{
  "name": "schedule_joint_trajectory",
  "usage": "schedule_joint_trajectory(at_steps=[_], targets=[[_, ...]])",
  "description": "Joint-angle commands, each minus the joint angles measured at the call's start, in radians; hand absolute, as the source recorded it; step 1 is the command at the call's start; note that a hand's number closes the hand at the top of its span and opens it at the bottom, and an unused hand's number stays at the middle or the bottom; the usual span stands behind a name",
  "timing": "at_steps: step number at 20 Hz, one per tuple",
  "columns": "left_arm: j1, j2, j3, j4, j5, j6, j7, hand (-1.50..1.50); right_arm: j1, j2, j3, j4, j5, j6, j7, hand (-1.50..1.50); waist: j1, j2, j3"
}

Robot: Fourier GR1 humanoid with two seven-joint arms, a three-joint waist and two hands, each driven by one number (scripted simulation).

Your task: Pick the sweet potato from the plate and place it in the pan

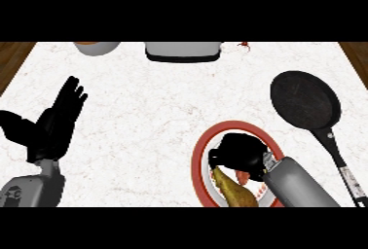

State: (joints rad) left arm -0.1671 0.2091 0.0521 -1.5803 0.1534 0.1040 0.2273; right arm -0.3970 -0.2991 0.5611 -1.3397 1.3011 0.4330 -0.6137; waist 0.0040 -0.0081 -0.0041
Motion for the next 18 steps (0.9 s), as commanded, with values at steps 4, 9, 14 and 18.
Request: schedule_joint_trajectory(at_steps=[4, 9, 14, 18], targets=[[-0.037, -0.012, 0.023, 0.034, -0.015, -0.002, -0.01, 0.0, 0.019, 0.019, -0.042, -0.015, 0.006, 0.051, -0.058, 1.5, -0.005, 0.008, 0.004], [-0.01, -0.002, 0.025, -0.006, -0.011, 0.0, 0.019, 0.0, 0.03, 0.123, -0.172, 0.049, -0.029, 0.064, 0.15, 1.5, -0.013, 0.006, 0.004], [0.025, 0.009, 0.051, -0.013, 0.001, 0.002, 0.016, 0.0, 0.126, 0.247, -0.378, -0.006, -0.019, 0.033, 0.55, 1.5, -0.065, -0.008, 0.002], [0.03, 0.004, 0.037, -0.039, 0.008, -0.013, 0.025, 0.0, 0.157, 0.296, -0.334, -0.207, 0.039, -0.115, 0.73, 1.5, -0.031, -0.005, 0.004]])
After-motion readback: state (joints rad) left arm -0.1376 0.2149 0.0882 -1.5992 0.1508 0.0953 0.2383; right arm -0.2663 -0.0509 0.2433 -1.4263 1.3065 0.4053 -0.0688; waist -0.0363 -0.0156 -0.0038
